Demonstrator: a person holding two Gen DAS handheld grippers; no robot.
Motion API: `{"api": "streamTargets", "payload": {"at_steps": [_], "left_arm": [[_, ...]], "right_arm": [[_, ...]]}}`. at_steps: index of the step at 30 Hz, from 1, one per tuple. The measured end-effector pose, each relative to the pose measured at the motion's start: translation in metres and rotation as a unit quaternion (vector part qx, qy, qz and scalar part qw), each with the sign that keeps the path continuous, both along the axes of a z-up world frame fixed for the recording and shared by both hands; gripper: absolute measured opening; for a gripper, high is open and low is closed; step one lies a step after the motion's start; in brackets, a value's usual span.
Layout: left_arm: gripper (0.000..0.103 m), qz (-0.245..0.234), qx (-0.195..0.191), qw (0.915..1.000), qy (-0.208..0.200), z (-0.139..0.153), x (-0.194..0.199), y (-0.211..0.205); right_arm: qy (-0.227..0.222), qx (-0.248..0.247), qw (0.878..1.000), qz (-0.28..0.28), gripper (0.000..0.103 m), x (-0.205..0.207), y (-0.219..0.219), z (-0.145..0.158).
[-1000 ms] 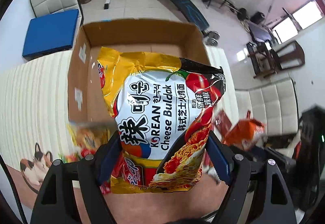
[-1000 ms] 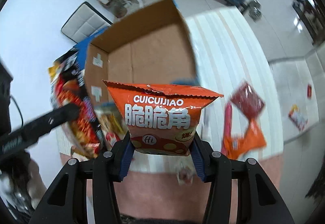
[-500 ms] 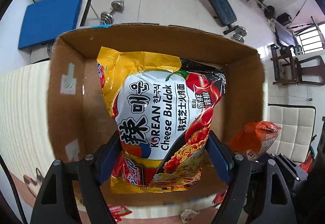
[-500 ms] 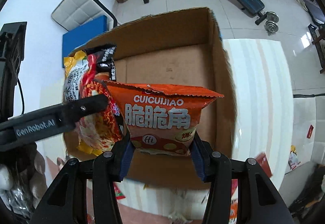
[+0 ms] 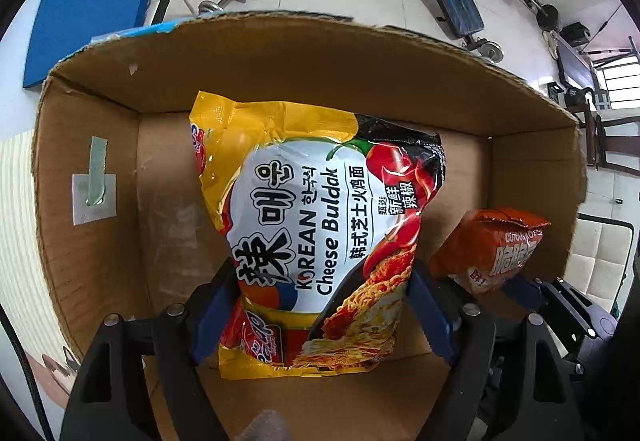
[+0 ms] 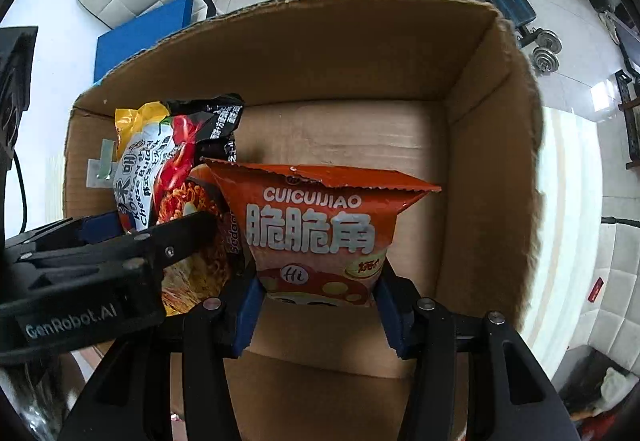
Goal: Organize snacks
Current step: 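Lower both bags into the cardboard box and open both tools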
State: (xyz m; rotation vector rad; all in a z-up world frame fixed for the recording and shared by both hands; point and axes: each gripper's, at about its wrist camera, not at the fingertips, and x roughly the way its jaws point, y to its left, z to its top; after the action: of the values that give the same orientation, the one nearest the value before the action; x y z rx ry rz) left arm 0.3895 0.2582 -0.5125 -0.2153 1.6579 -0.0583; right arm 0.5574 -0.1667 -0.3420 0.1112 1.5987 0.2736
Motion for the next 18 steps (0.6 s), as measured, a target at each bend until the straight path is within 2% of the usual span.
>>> {"api": "streamTargets", "payload": {"at_steps": [2, 3, 4, 8, 10, 14, 18], "left_arm": [[0.085, 0.003, -0.005, 1.0000, -0.002, 0.001, 0.001, -0.002], [0.090, 0.005, -0.006, 0.9999, -0.007, 0.003, 0.001, -0.002], [0.090, 0.006, -0.007, 0.9999, -0.011, 0.004, 0.002, -0.002], [0.090, 0.003, -0.007, 0.9997, -0.022, 0.015, 0.004, -0.005], [0.090, 0.003, -0.005, 0.9995, -0.030, 0.024, 0.001, -0.004], [0.090, -0.004, -0.004, 0.9977, -0.067, 0.054, -0.012, -0.002], [0.090, -0.007, 0.025, 0.9888, -0.147, 0.102, -0.033, -0.001]], "right_arm": [[0.002, 0.000, 1.000, 0.004, 0.058, -0.004, 0.000, 0.000], [0.004, -0.002, 1.000, 0.005, 0.066, -0.003, 0.000, -0.001], [0.005, -0.004, 1.000, 0.006, 0.079, -0.004, 0.000, -0.001], [0.010, 0.004, 1.000, 0.005, 0.086, -0.012, -0.001, 0.004], [0.005, 0.002, 1.000, 0.003, 0.094, -0.015, -0.004, 0.012], [-0.021, -0.009, 1.000, 0.007, 0.095, -0.027, -0.009, 0.034], [-0.058, 0.000, 0.998, -0.001, 0.096, -0.036, -0.011, 0.066]]}}
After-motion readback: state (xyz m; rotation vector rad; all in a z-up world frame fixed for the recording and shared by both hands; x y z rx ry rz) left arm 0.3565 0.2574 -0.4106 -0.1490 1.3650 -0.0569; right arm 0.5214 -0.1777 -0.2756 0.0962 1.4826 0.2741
